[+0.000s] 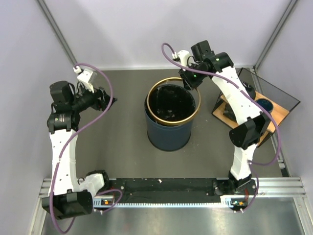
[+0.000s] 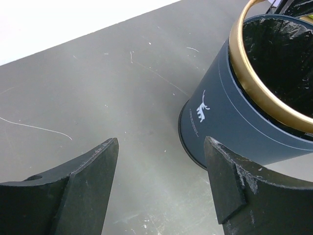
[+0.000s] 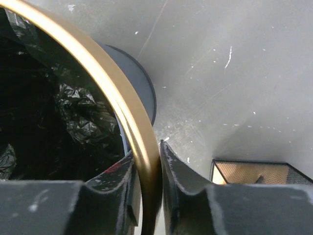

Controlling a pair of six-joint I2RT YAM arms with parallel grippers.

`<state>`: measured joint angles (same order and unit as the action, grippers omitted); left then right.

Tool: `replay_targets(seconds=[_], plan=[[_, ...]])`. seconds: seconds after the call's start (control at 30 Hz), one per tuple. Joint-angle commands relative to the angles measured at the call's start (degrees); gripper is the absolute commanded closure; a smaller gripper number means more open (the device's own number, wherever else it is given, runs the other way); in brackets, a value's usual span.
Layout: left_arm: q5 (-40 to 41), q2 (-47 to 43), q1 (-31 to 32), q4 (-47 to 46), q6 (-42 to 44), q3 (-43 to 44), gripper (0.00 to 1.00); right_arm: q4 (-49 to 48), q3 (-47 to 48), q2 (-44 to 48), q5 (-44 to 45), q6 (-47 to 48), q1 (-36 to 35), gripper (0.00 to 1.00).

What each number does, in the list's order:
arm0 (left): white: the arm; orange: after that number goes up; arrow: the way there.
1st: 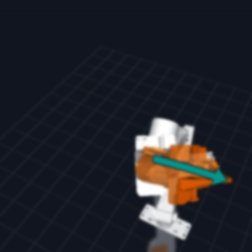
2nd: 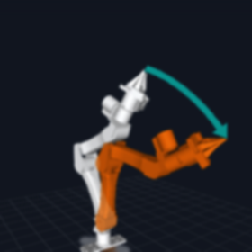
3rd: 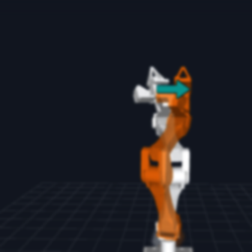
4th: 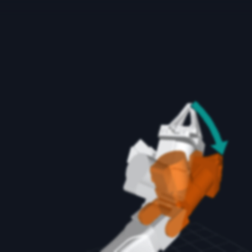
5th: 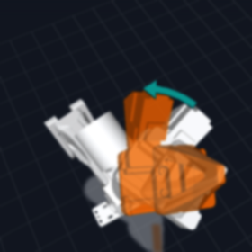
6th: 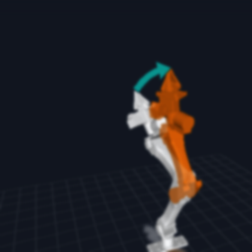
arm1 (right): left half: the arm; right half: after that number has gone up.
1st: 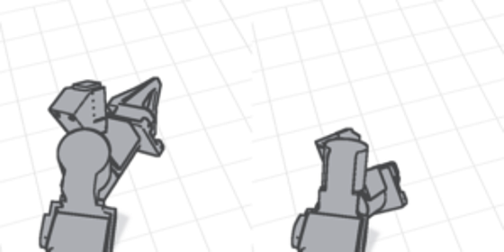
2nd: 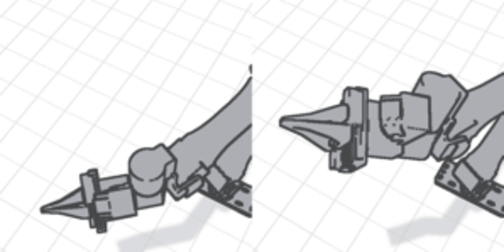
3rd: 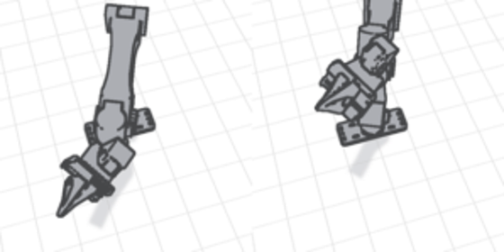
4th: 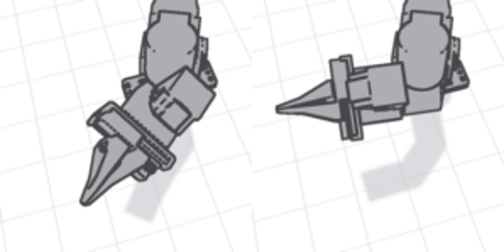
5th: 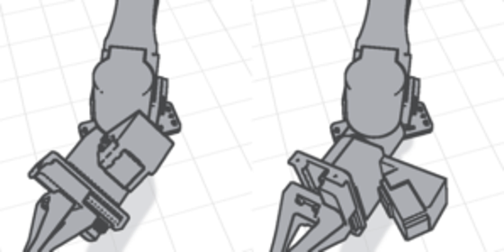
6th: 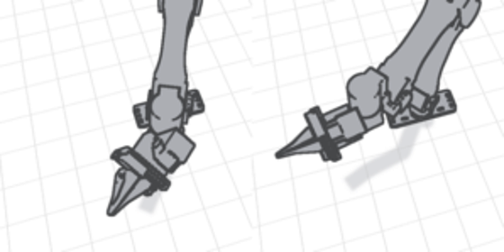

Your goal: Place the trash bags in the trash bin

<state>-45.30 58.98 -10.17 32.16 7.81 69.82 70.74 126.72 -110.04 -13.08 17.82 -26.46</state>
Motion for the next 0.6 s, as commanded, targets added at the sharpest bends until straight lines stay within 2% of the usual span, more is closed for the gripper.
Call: replay_targets(seconds=[0.0,0.07,0.2,0.57], plan=[[0.1,-0.6,0.2,-1.7,0.2,-0.9,0.23,-0.7,-0.8,1.0,-4.5,-1.1,-1.4,0.86],[0.0,-0.4,0.2,-1.8,0.0,-0.8,0.23,-0.8,-0.5,1.1,-6.2,-1.4,-1.2,0.92],[-0.1,-0.2,0.2,-1.7,0.2,-0.9,0.23,-1.0,1.8,1.0,-6.8,-2.0,-0.4,0.96],[0.0,-0.2,0.2,-1.3,0.4,-1.2,0.23,-0.7,7.1,1.8,-5.0,-2.8,-0.2,0.96]])
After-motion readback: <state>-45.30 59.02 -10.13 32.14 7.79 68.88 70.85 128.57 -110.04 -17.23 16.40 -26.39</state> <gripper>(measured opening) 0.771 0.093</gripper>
